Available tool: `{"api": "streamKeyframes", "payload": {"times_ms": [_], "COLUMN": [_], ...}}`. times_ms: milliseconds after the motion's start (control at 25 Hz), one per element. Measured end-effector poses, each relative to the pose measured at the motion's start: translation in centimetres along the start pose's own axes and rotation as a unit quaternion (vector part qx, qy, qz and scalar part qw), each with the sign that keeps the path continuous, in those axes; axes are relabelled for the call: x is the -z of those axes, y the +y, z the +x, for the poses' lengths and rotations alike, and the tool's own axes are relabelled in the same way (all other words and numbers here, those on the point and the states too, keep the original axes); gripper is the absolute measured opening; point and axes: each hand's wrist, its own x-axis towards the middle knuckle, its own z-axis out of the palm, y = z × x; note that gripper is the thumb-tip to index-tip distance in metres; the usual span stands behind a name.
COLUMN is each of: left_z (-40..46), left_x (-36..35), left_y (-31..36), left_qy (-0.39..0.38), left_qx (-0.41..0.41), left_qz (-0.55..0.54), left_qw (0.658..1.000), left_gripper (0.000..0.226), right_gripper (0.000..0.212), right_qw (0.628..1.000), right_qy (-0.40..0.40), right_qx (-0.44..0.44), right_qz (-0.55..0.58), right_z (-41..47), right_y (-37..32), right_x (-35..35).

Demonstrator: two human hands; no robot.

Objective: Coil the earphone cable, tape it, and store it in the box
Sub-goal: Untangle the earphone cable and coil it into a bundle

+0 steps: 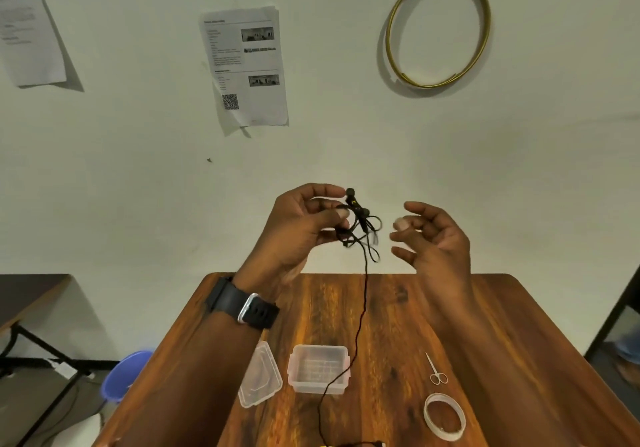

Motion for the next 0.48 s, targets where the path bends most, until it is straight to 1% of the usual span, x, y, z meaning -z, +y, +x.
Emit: {"api": "streamKeyframes", "payload": {"times_ms": [80,120,200,240,320,360,400,440,480], "left_z": [0.6,0.9,1.3,1.4,1.5,1.5,1.4,1.3,1.2], "left_x": [-0.2,-0.3,-0.6,-0.7,-0.9,-0.9,-1.0,-1.0,-1.1], "left_y": [0.6,0.9,1.3,1.4,1.5,1.6,1.7,1.8,1.8], "left_qy": [0.013,0.018,0.031,0.037,0.047,0.050,0.052,0.052,0.050], "left_qx": [-0.014,-0.020,-0.032,-0.037,-0.037,-0.031,-0.023,-0.012,0.002], "left_qz": [0.023,0.033,0.052,0.057,0.051,0.040,0.023,0.000,-0.028], "left_qw": [1.000,0.999,0.998,0.997,0.997,0.997,0.998,0.999,0.998], "left_gripper": [0.023,0.023,0.023,0.023,0.026,0.030,0.034,0.037,0.041], "right_gripper": [0.015,0.012,0.007,0.004,0.008,0.012,0.015,0.016,0.017], "right_qw": [0.999,0.998,0.982,0.964,0.915,0.889,0.874,0.880,0.905], "right_qy": [0.040,0.059,0.074,0.077,0.078,0.068,0.056,0.041,0.032], "right_qx": [0.000,0.030,0.138,0.207,0.347,0.406,0.437,0.426,0.369], "right_qz": [0.012,-0.018,-0.110,-0.146,-0.191,-0.201,-0.204,-0.205,-0.207], "right_z": [-0.3,-0.9,-2.8,-4.0,-6.0,-6.8,-7.4,-7.8,-8.1], "right_y": [0.0,0.0,-0.3,-0.7,-1.5,-1.5,-1.2,-0.8,-0.3], "right_x": [0.1,0.0,-0.8,-1.3,-2.0,-2.2,-2.6,-3.0,-3.6]}}
